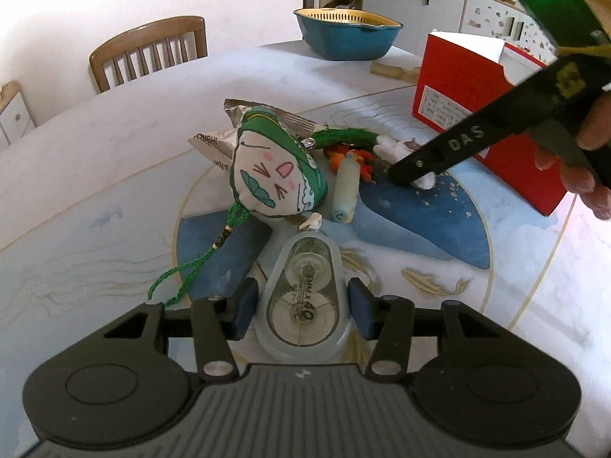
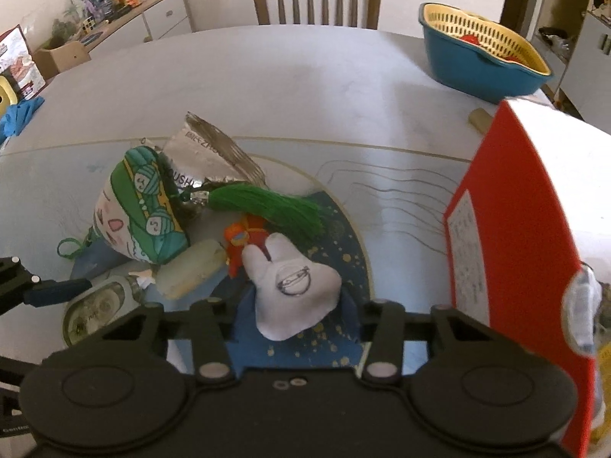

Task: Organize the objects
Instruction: 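Grasp the white tape dispenser with the left tool while the right tool grasps the white plush tooth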

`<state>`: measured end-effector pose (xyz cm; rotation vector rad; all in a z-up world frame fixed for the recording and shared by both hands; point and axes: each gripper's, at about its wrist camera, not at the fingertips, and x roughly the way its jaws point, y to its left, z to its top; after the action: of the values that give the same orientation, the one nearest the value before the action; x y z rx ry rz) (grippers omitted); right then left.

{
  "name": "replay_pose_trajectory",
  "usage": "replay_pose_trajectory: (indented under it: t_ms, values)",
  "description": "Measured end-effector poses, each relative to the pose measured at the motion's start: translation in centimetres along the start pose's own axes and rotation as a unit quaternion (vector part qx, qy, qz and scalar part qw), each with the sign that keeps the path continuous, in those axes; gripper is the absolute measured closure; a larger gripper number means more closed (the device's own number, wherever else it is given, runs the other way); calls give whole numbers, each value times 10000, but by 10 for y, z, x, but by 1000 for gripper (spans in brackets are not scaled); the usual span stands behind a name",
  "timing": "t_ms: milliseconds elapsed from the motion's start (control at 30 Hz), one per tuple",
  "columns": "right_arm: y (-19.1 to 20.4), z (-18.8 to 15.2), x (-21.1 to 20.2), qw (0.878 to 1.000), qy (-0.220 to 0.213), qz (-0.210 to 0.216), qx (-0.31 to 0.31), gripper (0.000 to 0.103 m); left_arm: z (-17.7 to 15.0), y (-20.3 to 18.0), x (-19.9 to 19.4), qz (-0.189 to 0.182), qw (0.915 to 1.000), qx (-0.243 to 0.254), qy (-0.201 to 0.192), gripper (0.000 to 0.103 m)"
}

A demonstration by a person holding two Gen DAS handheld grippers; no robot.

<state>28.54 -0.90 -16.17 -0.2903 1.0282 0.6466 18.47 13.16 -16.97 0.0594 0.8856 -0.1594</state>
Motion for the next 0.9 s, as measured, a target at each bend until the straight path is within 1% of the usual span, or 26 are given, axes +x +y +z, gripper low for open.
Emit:
replay_pose_trajectory:
  t_ms: [100,300,467,567,700,900]
  values:
    - [0,-5,-10,10000,-29,-5,80,58,0,2,-2,-89,9999,-145,30,53]
    - [1,-19,-40,9998,-54,20,206,58,-4,-2,-16,-92,9998,-190,-56,53]
    - [2,-32,-74,9995,-178,91,263,58,-1,-5,-32,-179,9991,-376,-104,53]
    - [2,-36,-93,9991,-277,67,307,58,5,-10,-44,-244,9987,-416,-183,53]
    - [-4,-41,-118,9985,-372,63,408,58,17,-23,-60,-309,9984,-306,-351,53]
    - [-22,-46,-154,9956,-691,45,624,58,36,-42,-84,-474,9972,-217,-544,53]
